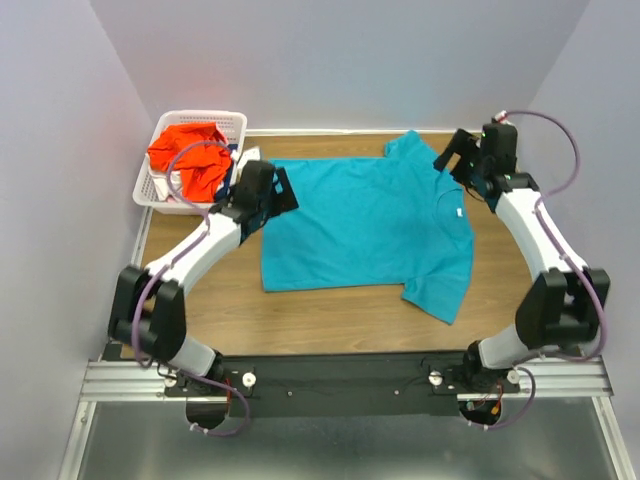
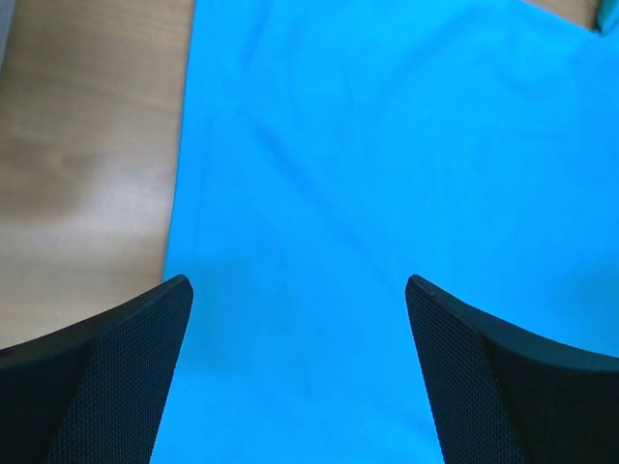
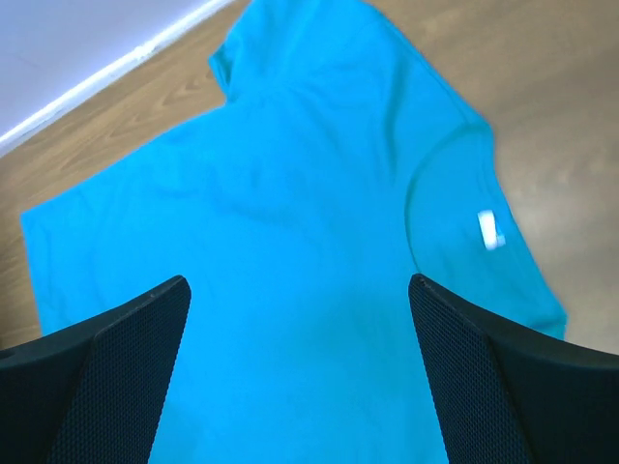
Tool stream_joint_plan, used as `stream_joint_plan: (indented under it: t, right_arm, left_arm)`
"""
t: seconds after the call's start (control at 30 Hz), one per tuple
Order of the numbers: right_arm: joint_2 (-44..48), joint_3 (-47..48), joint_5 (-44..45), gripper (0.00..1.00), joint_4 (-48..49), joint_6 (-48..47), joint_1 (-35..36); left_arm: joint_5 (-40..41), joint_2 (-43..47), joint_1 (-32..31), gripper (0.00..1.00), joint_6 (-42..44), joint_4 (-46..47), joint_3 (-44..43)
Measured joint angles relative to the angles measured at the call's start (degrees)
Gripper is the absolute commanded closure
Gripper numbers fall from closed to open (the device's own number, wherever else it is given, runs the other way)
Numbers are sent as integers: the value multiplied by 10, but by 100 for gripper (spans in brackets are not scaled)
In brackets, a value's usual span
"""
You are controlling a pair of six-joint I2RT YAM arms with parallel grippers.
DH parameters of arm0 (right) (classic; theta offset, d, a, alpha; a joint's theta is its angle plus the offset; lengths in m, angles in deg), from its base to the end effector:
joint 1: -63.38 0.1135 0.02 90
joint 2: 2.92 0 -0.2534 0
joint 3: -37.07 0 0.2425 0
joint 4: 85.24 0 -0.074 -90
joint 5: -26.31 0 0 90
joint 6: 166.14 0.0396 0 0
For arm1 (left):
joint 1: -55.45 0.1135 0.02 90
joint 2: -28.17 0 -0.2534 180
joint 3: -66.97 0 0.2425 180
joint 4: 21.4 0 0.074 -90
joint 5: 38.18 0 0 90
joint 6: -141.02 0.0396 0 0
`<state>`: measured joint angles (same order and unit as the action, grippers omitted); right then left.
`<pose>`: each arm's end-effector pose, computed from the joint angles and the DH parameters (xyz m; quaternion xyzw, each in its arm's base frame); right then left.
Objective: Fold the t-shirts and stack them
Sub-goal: Flatten the tshirt out, then fold the tshirt
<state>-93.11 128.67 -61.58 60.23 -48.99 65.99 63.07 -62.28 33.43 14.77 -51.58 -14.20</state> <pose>0.3581 0.0149 0.3108 0.1954 0.8572 0.1066 0.4643 0.3259 -0.1235 0.2561 -0.1530 0.8878 -0.1294 0.4142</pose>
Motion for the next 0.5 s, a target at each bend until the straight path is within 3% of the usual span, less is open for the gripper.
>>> stream_joint_plan:
  t: [0.1,0.23,0.4,0.5]
  right_arm:
    - [69,-84,11,0,0,30,0]
    - [112,-177,16,0,-9,63,0]
    - [145,-228,17,0,-18,71,0]
    - [162,-235,17,0,-18,73,0]
  left_arm:
    - [13,113,-28,2,-45,12,132]
    - [16,199,-74,3,-109,7,292]
    - [15,271,-90,20,-166,-6,401]
    - [16,283,-90,31,-188,-5,411]
